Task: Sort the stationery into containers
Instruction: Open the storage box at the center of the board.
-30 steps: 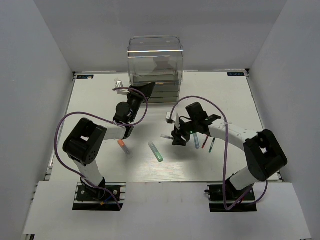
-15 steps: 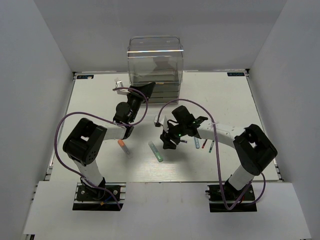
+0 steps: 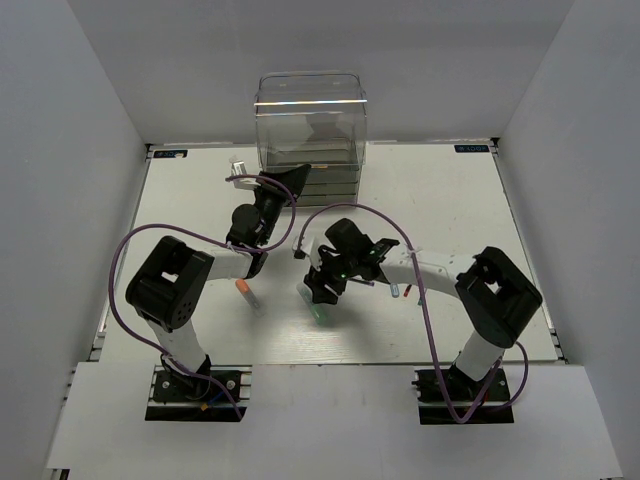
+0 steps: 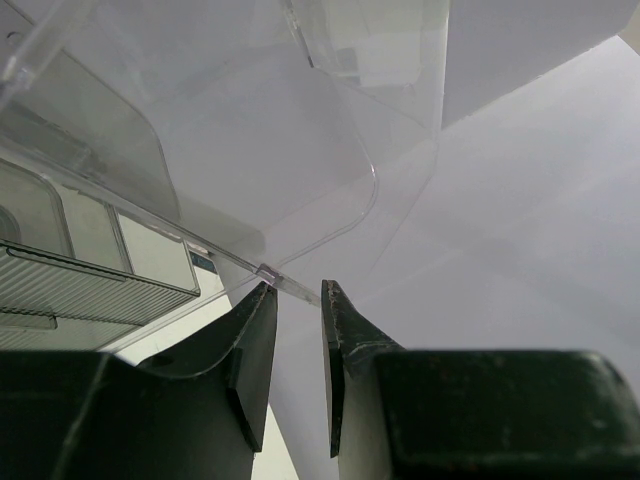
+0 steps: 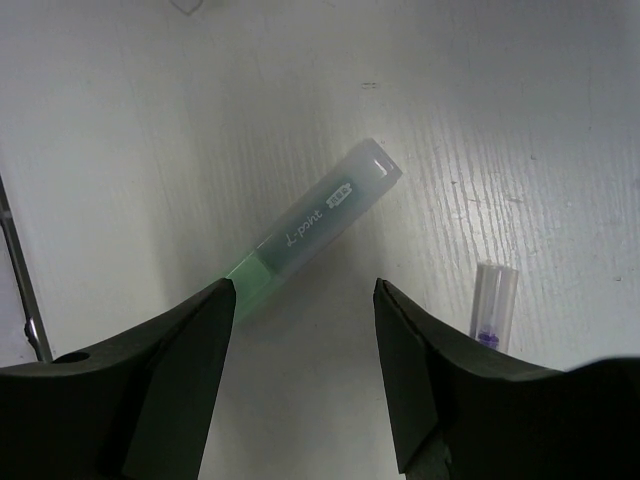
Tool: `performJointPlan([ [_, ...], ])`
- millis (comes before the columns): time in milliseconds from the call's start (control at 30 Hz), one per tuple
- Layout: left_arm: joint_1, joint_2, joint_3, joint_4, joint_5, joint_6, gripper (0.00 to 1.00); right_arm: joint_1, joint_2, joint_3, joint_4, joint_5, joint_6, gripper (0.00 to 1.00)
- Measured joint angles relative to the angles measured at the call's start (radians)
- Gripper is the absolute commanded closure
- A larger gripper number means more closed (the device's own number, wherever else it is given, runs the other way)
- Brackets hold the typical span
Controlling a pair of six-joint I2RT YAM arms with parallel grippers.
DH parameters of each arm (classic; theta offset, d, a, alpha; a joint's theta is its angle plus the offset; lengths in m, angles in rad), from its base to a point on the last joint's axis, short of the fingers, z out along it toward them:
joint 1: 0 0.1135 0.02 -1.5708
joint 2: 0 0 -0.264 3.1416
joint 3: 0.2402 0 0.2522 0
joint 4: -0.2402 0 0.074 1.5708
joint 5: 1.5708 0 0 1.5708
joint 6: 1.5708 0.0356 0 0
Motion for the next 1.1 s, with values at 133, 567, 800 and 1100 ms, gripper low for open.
performJointPlan([
  [133,0.000,0.000,0.000,0.000,0.000,0.000,0.65,0.020,0.005,0.000,0.018,0.044,0.040,0.35],
  [567,0.000,0.000,0.000,0.000,0.000,0.000,0.65,0.027,0.002,-0.018,0.069,0.276,0.119,0.38],
  [800,0.000,0.000,0.000,0.000,0.000,0.000,0.65,-0.016,-0.097,-0.098,0.078,0.432,0.124,0.39],
  [1100,0.000,0.000,0.000,0.000,-0.001,0.000,0.65,-0.111,-0.150,-0.129,0.075,0.522,0.112,0.46],
])
